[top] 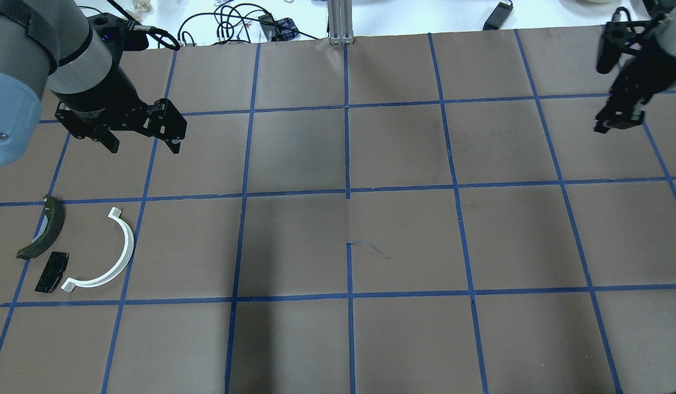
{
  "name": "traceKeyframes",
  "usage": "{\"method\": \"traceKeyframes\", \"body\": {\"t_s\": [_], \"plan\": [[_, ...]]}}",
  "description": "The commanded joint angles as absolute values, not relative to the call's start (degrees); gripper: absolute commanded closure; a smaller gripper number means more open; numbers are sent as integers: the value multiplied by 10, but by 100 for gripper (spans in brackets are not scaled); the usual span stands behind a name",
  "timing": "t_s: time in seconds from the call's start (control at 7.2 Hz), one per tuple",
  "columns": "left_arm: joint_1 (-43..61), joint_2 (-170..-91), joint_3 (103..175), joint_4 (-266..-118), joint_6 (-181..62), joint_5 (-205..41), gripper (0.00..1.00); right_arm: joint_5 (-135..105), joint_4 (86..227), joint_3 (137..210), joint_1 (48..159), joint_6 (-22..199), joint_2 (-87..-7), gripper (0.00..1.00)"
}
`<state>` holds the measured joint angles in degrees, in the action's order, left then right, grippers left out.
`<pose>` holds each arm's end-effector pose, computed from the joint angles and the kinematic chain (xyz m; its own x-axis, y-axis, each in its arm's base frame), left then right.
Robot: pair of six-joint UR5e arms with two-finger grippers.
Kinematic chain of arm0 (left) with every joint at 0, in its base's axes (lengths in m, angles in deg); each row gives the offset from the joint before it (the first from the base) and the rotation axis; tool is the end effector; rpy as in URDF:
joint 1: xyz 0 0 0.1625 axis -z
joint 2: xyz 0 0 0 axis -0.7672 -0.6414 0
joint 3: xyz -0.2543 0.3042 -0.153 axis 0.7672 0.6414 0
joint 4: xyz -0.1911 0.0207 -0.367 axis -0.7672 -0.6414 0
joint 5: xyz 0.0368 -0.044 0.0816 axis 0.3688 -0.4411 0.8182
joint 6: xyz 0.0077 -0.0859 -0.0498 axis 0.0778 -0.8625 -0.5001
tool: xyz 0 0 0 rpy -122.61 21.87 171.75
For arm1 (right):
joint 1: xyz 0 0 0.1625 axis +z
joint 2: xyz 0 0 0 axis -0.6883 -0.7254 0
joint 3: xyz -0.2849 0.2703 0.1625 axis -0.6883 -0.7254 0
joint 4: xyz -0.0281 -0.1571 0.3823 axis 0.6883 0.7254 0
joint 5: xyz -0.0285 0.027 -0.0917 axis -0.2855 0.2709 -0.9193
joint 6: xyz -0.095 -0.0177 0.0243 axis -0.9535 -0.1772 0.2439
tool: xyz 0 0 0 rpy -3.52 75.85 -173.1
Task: Place bearing gear from tray to pile
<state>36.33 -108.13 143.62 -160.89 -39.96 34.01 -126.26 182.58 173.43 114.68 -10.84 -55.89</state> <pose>-0.0960 -0.4803 0.4751 -0.9966 0.0159 -0.0803 0.0186 0.9993 -0.0330 -0.0517 -0.5759 0.3772 -0.4328 -0.9008 -0.0352 -0.9004 0.4339 -0.0315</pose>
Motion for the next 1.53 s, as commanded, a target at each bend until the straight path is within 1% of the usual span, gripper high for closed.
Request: {"method": "traceKeyframes", "body": {"t_s": [0.0,0.28,0.42,0.56,0.83,0.97,1.11,1.25,1.39], "plan": [[355,-1084,1434,-1607,-408,336,0,-1253,1837,1740,1313,222,-536,80],[354,-1085,1436,-1607,-408,335,0,-1250,1961,1733,1440,500,-466,79],[354,-1084,1435,-1607,-408,334,0,-1247,1992,1731,1481,616,-438,78],[355,-1085,1434,-1607,-408,334,0,-1225,2029,1731,1519,693,-413,75],[359,-1089,1436,-1607,-409,268,0,-1224,2041,1733,1553,732,-376,74],[359,-1094,1437,-1607,-410,258,0,-1223,2040,1734,1558,732,-368,64],[359,-1099,1444,-1606,-410,259,0,-1223,2039,1735,1559,732,-360,46],[360,-1104,1463,-1594,-410,259,0,-1211,2040,1736,1559,731,-359,12],[361,-1108,1488,-1545,-411,259,0,-1220,2037,1729,1556,708,-364,0]]}}
